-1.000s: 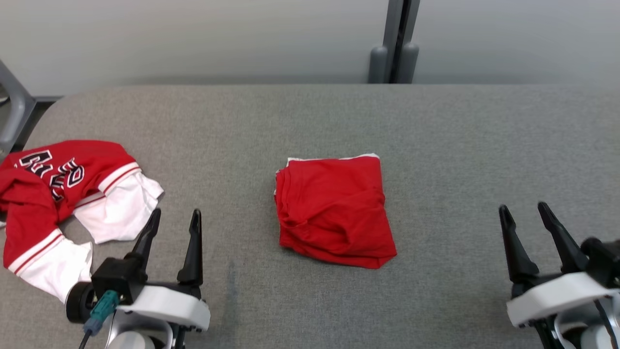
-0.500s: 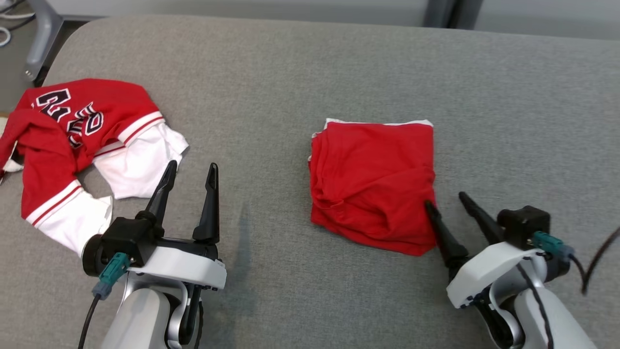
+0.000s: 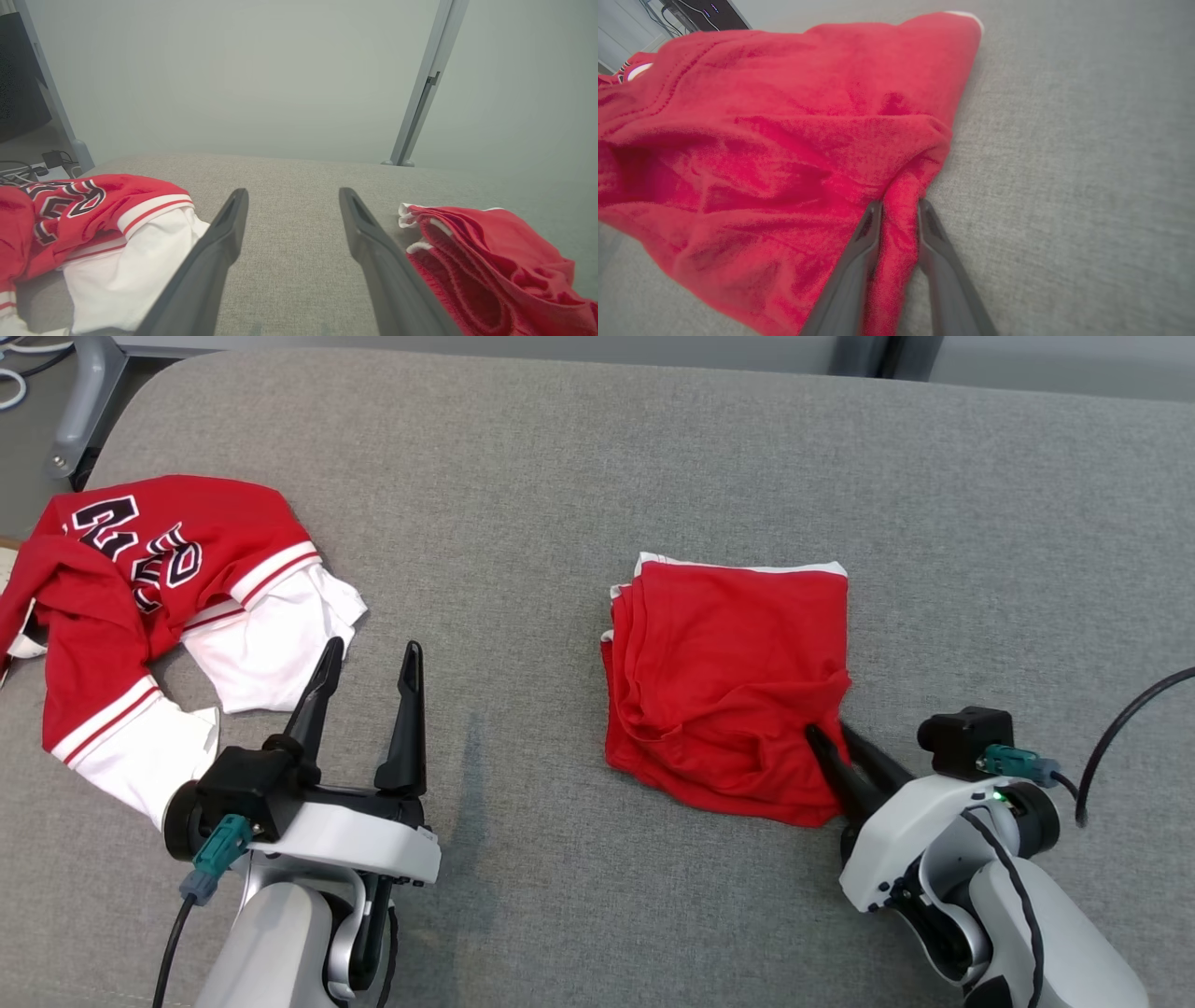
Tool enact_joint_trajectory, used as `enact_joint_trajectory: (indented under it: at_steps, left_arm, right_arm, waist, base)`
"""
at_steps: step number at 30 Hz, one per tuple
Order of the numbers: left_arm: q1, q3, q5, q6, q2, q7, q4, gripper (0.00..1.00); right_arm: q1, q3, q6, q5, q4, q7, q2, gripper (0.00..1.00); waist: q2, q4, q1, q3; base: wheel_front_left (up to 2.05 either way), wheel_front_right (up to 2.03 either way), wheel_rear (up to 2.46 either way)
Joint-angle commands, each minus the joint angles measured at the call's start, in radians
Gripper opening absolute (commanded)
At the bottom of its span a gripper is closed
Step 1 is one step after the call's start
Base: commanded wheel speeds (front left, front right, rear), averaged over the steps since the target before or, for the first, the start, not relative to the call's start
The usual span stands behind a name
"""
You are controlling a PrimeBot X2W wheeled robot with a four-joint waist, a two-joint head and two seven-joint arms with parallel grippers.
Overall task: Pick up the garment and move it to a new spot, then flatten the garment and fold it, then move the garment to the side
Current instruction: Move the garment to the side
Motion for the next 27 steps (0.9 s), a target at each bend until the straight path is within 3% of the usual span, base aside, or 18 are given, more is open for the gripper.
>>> enact_joint_trajectory:
  at_steps: [1,17,27]
  left_arm:
    - [-0.013,0.004,0.008,-0.007,0.002,-0.005,-0.004,1.0]
    - [0.011,0.019,0.03,-0.01,0.022,-0.004,-0.028,1.0]
    - [-0.048,0.007,0.05,-0.015,0.057,0.022,-0.085,1.0]
  right_arm:
    - [0.037,0.025,0.0,0.013,0.047,0.029,-0.005,0.0]
    - [0.002,0.052,-0.004,0.03,-0.015,0.027,-0.161,0.0]
    - [-0.073,0.096,-0.004,0.067,-0.056,0.018,-0.271,0.0]
  waist:
    - [0.0,-0.007,0.0,-0.004]
    - [0.0,-0.164,0.0,-0.006]
    - [0.0,-0.28,0.0,0.097]
  base:
    - [0.0,0.0,0.0]
    - [0.0,0.0,0.0]
    - [0.0,0.0,0.0]
